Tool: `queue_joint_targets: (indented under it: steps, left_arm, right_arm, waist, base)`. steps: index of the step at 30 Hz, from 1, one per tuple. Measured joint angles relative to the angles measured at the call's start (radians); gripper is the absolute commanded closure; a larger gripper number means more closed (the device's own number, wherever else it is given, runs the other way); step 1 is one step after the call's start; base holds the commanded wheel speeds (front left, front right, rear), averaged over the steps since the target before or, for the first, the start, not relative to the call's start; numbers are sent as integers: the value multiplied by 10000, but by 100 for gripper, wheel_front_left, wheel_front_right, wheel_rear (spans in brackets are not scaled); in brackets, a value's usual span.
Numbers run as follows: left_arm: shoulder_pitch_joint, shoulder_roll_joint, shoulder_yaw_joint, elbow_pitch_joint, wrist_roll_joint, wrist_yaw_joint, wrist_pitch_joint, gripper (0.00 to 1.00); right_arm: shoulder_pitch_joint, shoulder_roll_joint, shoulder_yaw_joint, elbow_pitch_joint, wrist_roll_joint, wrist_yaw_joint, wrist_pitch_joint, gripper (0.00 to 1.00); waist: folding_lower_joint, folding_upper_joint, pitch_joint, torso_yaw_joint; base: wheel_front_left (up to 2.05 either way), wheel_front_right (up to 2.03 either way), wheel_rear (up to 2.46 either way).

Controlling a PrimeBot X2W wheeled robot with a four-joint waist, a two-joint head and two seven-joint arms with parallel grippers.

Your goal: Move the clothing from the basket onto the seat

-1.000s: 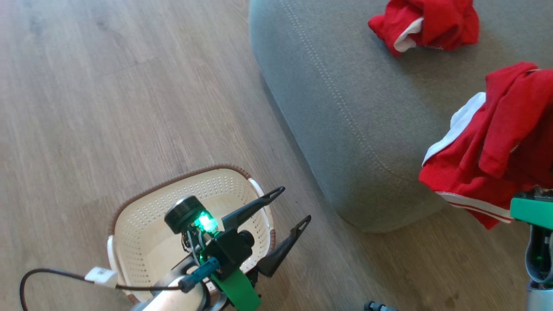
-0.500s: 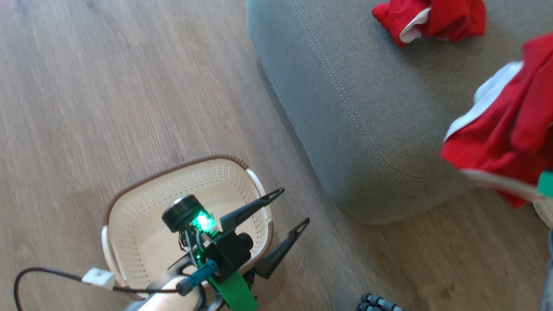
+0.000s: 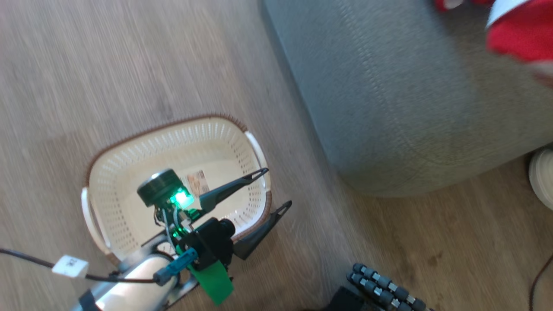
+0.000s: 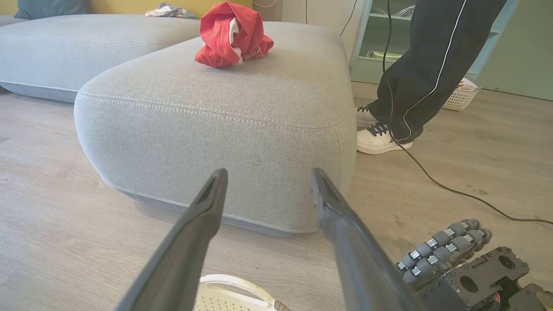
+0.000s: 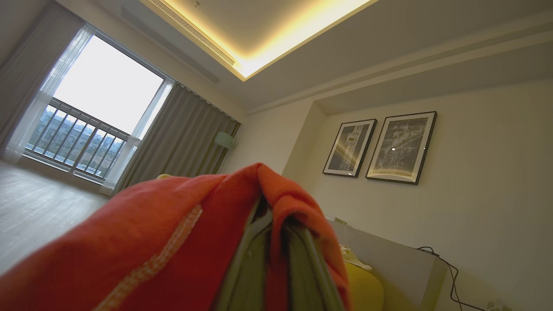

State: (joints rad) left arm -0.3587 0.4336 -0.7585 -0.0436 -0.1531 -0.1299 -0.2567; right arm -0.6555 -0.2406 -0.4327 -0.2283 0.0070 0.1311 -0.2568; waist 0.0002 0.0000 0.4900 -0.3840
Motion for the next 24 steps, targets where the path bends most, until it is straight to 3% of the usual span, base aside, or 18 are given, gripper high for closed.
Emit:
queue_joint_targets:
  steps: [6,10,18,24]
  left_arm:
    - [-370,481,-198,-171,-10,0,0,0]
    - [-563,629,-174,-288,-54,0,0,0]
    - [-737,744,-29,-408,-54,0,0,0]
    - [-771,744,81,-451,-54,0,0,0]
  right_arm:
    - [-2476,-1695,-673,2571,184,-2,17,100]
    - [-3555,-2209,-909,4004,-109,0,176,100]
    - [-4240,-2128,-1776,7101,-644,-2,681,100]
    - [-4239,-1375,-1615,8907,-911,0,564,100]
  waist:
    - [1,0,940,265]
    - [0,0,1399,571]
    - [-2,0,2078,1266]
    - [-1,0,2430,1611]
  base:
    - [0,0,0]
    - [0,0,0]
    - [0,0,0]
    - [0,0,0]
